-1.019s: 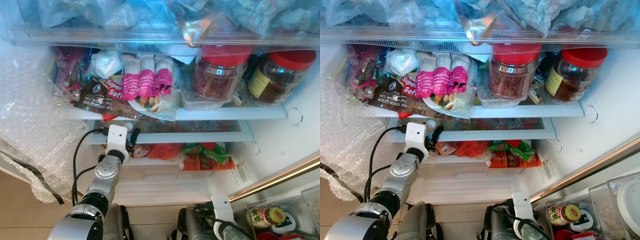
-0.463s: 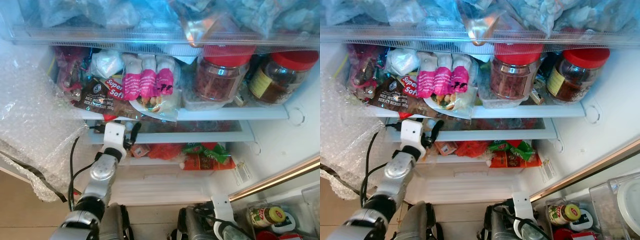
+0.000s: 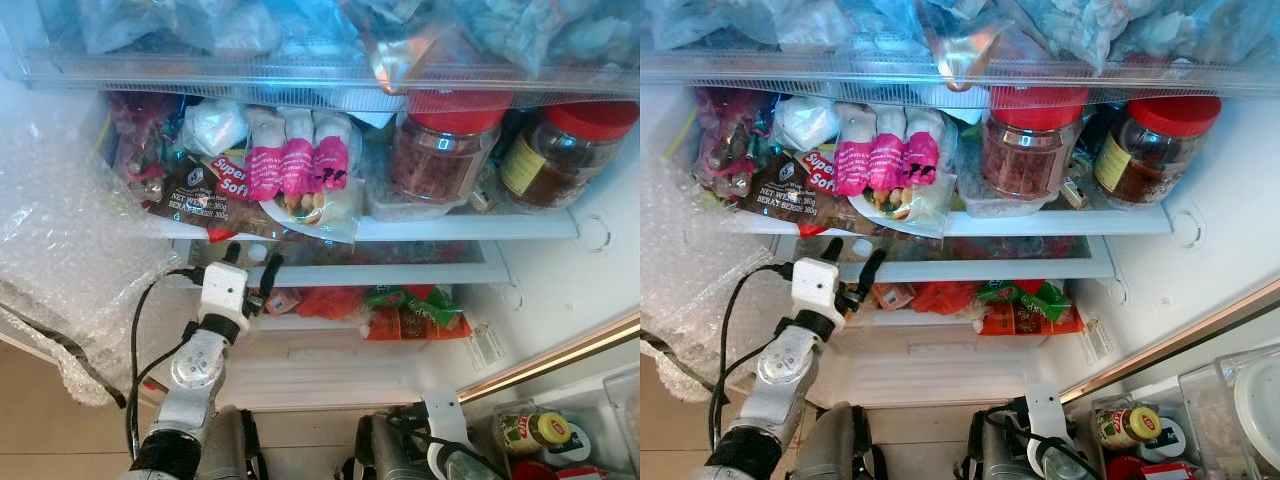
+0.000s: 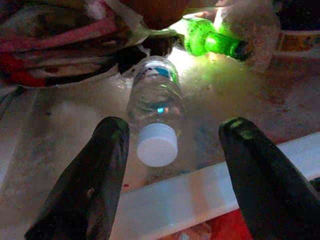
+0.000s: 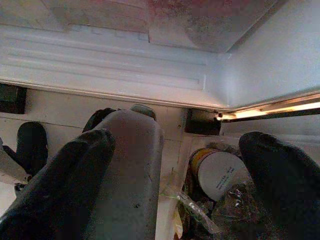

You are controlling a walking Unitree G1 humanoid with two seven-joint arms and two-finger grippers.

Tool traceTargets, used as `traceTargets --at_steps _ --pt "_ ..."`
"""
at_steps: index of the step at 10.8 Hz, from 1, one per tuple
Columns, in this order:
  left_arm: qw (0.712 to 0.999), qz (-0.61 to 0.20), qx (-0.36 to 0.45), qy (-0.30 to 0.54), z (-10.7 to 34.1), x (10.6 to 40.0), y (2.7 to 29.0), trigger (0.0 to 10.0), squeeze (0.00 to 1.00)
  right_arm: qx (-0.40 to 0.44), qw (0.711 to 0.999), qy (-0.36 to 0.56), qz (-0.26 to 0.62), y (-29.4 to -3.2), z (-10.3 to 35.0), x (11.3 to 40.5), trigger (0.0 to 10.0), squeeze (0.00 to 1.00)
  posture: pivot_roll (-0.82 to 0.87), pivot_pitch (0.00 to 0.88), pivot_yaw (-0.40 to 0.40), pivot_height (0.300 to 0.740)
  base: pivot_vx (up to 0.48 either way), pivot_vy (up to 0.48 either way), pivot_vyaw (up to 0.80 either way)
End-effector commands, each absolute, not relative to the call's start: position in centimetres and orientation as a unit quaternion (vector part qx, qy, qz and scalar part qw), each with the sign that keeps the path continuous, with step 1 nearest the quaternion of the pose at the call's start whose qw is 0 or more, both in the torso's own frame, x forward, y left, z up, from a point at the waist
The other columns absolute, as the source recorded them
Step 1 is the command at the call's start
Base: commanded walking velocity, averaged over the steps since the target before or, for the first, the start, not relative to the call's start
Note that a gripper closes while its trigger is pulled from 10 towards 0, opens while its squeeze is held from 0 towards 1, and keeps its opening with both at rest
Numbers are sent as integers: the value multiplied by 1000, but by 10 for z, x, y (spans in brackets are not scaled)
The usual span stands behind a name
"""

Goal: Restocking fridge

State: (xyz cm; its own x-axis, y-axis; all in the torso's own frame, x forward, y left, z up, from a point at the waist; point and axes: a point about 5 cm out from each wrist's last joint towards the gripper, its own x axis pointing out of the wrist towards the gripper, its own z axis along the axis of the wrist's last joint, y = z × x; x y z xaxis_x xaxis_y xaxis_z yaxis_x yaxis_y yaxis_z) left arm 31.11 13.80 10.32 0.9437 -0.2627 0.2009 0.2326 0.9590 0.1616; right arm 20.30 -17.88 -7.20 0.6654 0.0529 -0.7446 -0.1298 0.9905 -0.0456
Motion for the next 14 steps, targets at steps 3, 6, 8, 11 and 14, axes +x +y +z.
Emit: traceTargets --at_steps 3,6,8,11,14 --pt "982 -138 82 -95 103 308 136 10000 0 -50 876 477 49 -182 -92 164 10000 0 -150 211 -55 629 0 0 0" --pt "982 -139 83 -93 105 307 136 10000 0 -50 876 478 50 -182 -92 164 10000 0 -147 207 -52 629 -80 0 0" --pt "983 -140 84 -88 105 305 137 10000 0 -50 875 478 50 -182 -93 163 10000 0 -150 193 -46 629 -246 0 0" --pt "982 -145 92 -84 103 304 137 10000 0 -44 876 479 37 -182 -93 162 10000 0 -148 178 -40 629 -276 0 0" --pt "982 -145 93 -83 104 304 137 10000 0 -40 876 480 30 -182 -94 161 10000 0 -149 179 -40 629 -303 0 0"
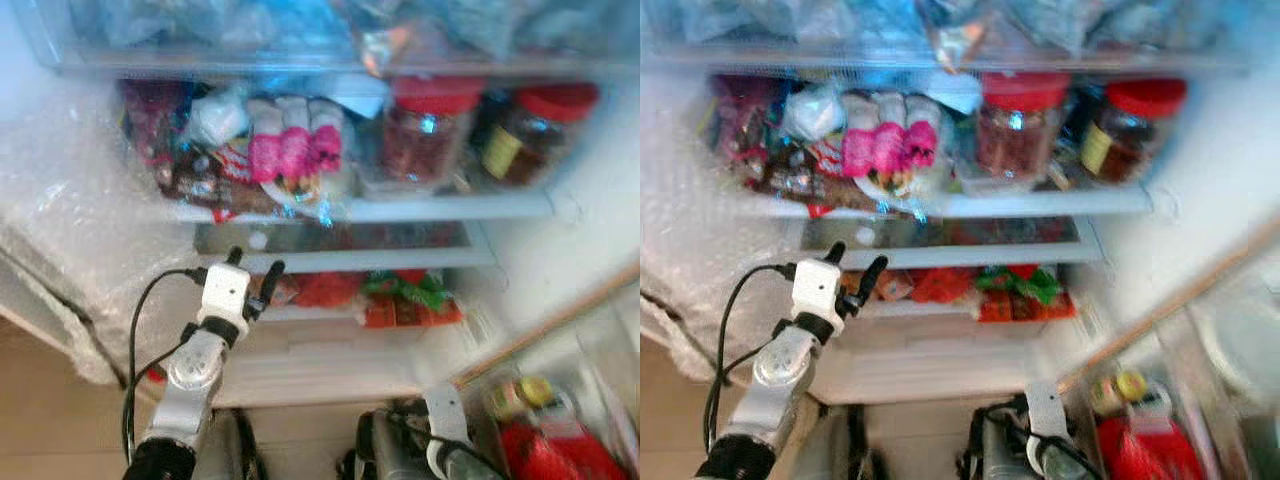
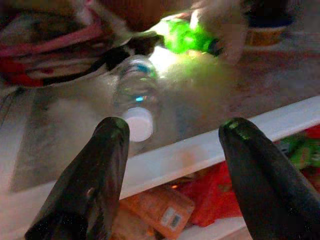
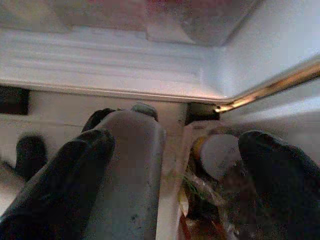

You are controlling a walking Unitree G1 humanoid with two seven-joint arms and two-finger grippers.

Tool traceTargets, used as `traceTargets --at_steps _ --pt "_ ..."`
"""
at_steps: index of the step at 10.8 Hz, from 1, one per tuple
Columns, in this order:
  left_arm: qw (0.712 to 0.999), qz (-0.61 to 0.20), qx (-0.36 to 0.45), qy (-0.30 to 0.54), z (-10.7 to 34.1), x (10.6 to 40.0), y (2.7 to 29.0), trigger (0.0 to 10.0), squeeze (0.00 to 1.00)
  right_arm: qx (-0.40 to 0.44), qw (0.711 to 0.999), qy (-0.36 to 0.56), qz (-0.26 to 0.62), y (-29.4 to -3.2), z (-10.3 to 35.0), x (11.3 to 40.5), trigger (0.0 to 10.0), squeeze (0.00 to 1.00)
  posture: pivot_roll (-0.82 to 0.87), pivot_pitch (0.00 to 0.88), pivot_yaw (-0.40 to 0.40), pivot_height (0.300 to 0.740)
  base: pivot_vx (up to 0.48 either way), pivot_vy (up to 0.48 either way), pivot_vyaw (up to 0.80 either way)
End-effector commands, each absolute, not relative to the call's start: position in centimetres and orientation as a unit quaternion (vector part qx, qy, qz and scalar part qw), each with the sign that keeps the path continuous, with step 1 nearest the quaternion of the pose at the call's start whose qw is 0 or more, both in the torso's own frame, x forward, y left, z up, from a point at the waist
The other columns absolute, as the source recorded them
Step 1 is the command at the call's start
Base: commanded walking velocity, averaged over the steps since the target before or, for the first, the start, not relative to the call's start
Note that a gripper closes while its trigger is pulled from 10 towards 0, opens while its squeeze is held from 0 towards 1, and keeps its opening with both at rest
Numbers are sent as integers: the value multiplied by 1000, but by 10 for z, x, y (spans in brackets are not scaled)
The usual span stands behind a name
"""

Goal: Restocking fridge

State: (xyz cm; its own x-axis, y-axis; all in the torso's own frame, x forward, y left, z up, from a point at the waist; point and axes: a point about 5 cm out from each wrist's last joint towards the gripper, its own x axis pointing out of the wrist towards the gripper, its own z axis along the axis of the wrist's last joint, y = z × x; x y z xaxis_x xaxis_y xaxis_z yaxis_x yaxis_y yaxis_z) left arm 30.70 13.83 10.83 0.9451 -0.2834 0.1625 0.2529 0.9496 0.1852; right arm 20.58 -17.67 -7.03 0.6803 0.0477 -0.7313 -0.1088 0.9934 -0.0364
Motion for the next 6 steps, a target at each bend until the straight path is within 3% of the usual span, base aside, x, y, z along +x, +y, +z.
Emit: traceTargets --at_steps 1,6 --pt "982 -145 93 -82 104 304 137 10000 0 -39 876 479 29 -182 -94 161 10000 0 -150 186 -42 629 -304 0 0" --pt "982 -146 93 -77 102 304 137 10000 0 -40 876 479 27 -183 -93 163 10000 0 -151 201 -47 629 -305 0 0"
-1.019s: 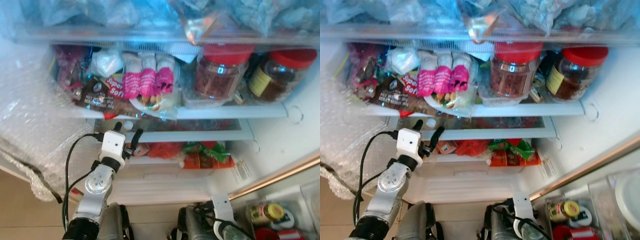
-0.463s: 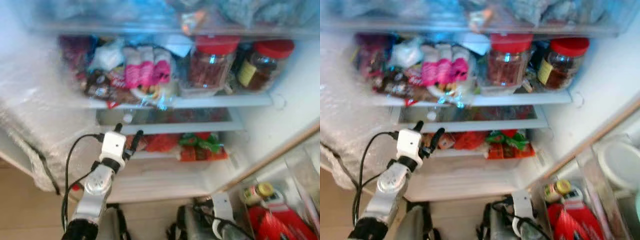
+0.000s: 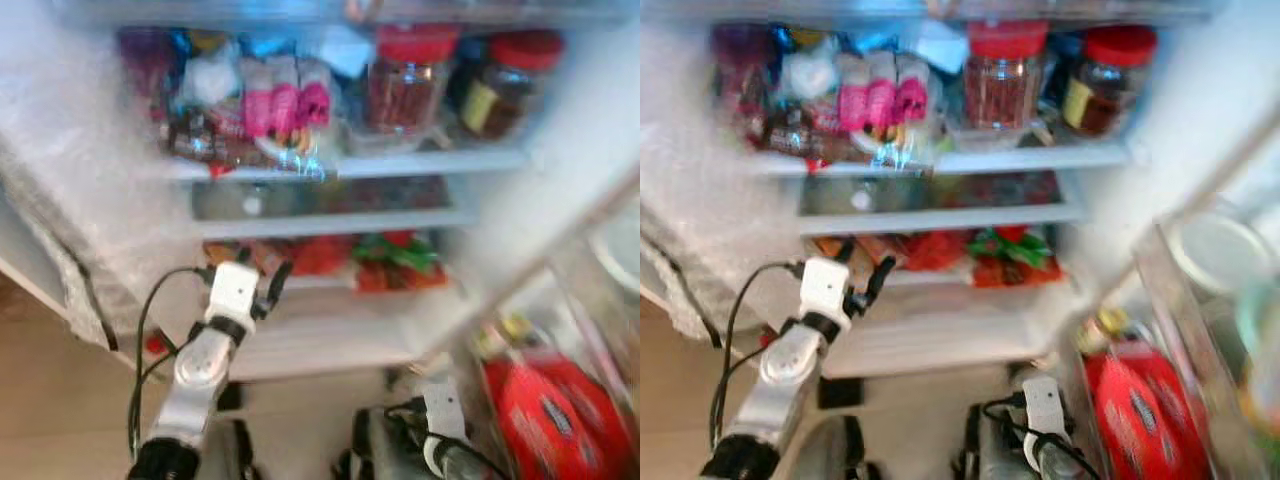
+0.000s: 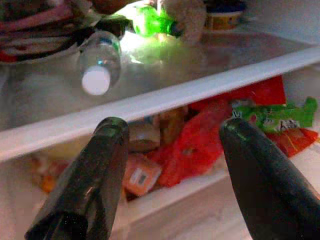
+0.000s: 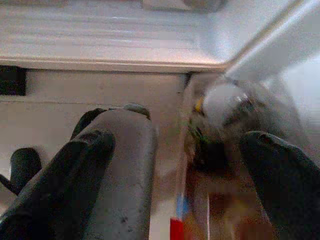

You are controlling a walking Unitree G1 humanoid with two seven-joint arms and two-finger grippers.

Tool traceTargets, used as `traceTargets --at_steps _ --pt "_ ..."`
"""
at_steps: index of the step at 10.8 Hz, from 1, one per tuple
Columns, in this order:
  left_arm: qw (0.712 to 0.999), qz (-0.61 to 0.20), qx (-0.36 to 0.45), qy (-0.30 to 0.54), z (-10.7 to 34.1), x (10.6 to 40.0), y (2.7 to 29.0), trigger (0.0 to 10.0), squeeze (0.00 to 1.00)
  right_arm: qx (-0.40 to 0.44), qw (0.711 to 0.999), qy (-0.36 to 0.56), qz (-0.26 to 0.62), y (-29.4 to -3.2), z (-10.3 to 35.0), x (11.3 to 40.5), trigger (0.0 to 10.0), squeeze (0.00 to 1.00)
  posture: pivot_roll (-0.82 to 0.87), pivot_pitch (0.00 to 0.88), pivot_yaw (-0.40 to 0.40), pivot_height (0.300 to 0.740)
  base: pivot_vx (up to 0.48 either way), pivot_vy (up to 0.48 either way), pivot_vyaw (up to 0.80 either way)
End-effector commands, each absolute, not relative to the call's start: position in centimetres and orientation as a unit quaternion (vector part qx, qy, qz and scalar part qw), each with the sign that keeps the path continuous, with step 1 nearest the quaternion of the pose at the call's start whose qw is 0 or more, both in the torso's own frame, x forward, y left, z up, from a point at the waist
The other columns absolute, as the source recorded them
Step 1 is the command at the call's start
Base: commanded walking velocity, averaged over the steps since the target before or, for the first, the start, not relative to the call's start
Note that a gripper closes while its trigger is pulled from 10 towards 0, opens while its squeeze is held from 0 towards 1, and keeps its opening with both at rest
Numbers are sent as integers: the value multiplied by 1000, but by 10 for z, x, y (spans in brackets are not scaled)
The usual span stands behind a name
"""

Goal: Restocking fridge

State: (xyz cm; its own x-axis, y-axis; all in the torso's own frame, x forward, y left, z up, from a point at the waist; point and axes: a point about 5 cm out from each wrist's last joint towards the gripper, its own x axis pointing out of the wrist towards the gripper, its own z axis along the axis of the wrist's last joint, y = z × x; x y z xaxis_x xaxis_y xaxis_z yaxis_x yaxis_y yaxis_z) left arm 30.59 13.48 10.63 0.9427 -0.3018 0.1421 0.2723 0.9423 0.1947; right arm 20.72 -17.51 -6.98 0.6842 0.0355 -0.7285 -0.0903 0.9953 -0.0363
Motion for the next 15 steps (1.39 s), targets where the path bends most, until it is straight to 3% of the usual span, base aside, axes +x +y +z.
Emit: traceTargets --at_steps 1,8,11,15 --pt "982 -146 93 -76 102 304 137 10000 0 -40 876 479 26 -183 -93 163 10000 0 -150 202 -47 629 -307 0 0" --pt "988 -125 83 -44 86 297 145 10000 0 -40 876 479 27 -184 -93 163 10000 0 -150 209 -51 629 -308 0 0" --pt "993 -33 52 97 40 294 179 10000 0 -40 876 479 28 -183 -93 163 10000 0 -147 210 -52 629 0 0 0" --pt "959 13 77 272 -15 272 203 10000 0 -41 876 479 29 -183 -93 163 10000 0 -135 207 -52 629 0 0 0"
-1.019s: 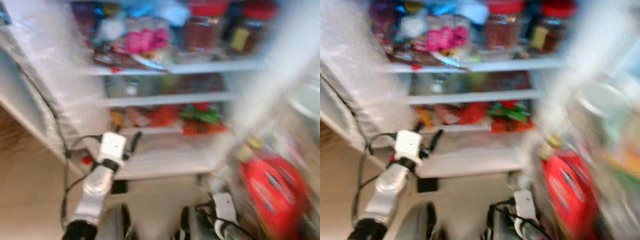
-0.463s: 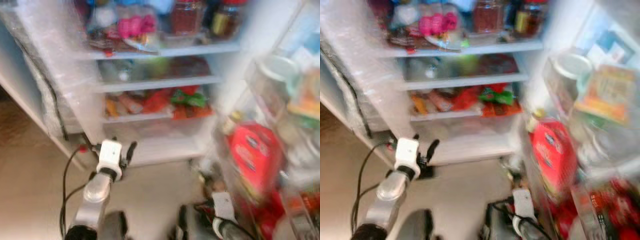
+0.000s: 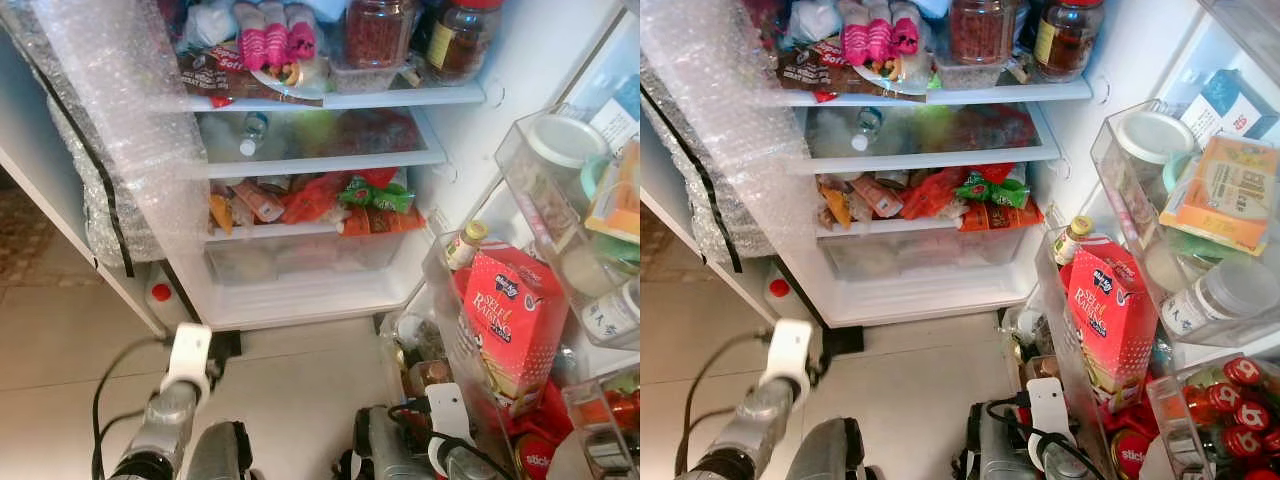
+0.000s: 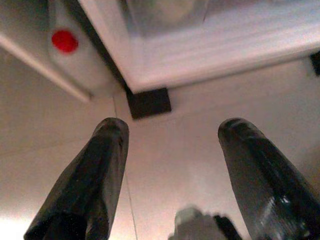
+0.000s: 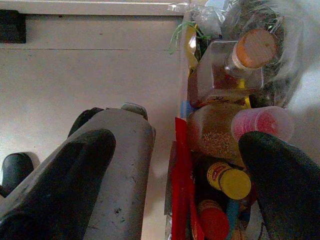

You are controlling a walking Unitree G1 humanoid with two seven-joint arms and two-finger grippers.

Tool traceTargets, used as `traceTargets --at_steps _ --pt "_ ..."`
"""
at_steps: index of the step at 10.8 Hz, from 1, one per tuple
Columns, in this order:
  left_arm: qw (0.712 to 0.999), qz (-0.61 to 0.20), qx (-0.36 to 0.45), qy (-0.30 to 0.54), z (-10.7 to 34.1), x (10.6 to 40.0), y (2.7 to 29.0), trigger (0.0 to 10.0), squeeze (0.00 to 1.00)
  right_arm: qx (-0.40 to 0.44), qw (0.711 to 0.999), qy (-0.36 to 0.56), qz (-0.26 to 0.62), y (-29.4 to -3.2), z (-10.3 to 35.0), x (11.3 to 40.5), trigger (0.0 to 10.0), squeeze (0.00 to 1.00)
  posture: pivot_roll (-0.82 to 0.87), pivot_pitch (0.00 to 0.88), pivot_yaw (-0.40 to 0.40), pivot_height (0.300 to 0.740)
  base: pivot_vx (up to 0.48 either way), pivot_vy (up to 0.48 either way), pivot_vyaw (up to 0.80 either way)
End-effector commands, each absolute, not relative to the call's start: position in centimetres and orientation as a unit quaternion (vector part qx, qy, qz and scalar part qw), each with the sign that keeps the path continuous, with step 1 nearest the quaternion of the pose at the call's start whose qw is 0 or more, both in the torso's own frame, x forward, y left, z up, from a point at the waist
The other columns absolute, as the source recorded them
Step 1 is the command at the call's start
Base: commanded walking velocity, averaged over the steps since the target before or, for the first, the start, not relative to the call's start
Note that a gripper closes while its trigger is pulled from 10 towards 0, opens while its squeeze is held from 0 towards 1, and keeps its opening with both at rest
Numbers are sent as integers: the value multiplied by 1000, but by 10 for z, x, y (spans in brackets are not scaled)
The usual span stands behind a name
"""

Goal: Restocking fridge

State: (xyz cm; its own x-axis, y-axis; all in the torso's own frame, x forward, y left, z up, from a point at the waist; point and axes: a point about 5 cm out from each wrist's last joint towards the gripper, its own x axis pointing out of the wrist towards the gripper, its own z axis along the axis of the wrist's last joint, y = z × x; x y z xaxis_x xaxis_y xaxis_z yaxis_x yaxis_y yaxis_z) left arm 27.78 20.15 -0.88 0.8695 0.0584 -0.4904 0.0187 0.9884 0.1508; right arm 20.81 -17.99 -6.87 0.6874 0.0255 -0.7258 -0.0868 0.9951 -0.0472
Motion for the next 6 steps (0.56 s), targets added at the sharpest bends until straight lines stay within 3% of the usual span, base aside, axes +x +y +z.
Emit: traceTargets --at_steps 1,3,6 --pt "947 23 79 310 -28 260 206 10000 0 -40 877 479 28 -184 -93 164 10000 0 -132 204 -54 629 0 0 0" --pt "929 40 76 361 -44 240 213 10000 0 -41 877 478 29 -183 -93 164 10000 0 -140 199 -51 629 0 137 0" --pt "921 52 66 379 -54 226 215 10000 0 -40 876 479 30 -183 -93 163 10000 0 -137 192 -50 629 0 442 0"
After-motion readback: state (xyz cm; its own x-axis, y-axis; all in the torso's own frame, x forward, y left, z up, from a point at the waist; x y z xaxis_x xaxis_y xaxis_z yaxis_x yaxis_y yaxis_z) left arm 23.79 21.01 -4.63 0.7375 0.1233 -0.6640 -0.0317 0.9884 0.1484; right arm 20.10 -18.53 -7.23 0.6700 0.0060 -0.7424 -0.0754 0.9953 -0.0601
